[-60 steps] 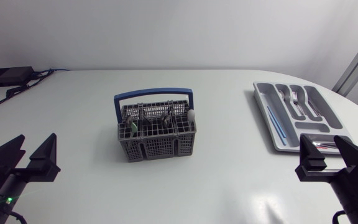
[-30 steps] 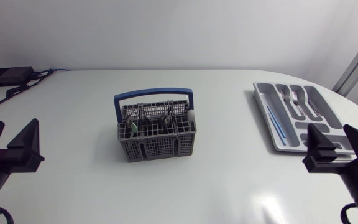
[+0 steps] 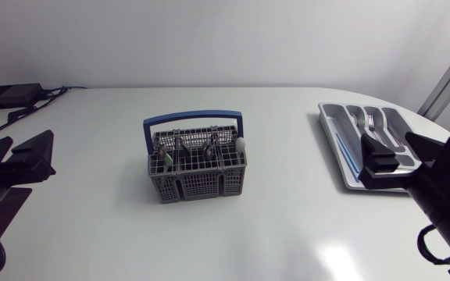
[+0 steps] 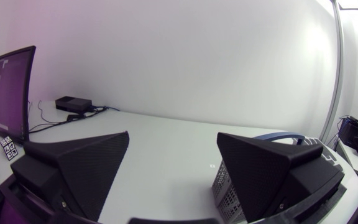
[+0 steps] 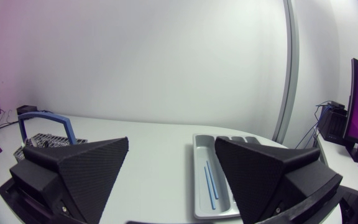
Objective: Unload the cutlery basket into the drawer organizer.
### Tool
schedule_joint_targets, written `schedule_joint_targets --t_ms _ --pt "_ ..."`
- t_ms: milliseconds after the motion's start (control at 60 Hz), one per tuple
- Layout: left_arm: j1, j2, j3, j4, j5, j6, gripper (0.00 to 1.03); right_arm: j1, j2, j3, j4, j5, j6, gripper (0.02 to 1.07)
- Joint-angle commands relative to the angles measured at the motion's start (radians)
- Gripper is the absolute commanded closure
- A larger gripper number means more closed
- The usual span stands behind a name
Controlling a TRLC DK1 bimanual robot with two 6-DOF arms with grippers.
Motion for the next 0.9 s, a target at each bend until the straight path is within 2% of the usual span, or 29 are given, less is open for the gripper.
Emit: schedule_joint_targets --t_ms 0,250,367,583,650,783,883 --pt "-0.022 0.053 0.046 -0.015 -0.007 -0.047 0.04 0.045 0.068 0.046 0.02 0.03 0.017 0.07" --pt "-0.14 0.185 0.135 -0.089 -0.087 -0.108 0.05 0.105 0.211 0.115 0.013 0.06 0.063 0.07" --pt "-0.227 0.255 0.204 -0.181 -0.159 -0.107 0.06 0.137 0.26 0.138 0.004 0.082 0.077 0.07" --pt "-0.266 0.441 0.343 -0.342 -0.154 -0.042 0.06 0.154 0.312 0.17 -0.033 0.083 0.091 0.07" --pt "-0.267 0.478 0.369 -0.364 -0.149 -0.041 0.07 0.162 0.319 0.178 -0.052 0.083 0.095 0.07" --pt "-0.316 0.518 0.412 -0.379 -0.149 -0.044 0.07 0.17 0.349 0.207 -0.105 0.083 0.112 0.07" --pt "-0.345 0.568 0.463 -0.428 -0.149 -0.05 0.07 0.174 0.379 0.241 -0.168 0.083 0.115 0.07"
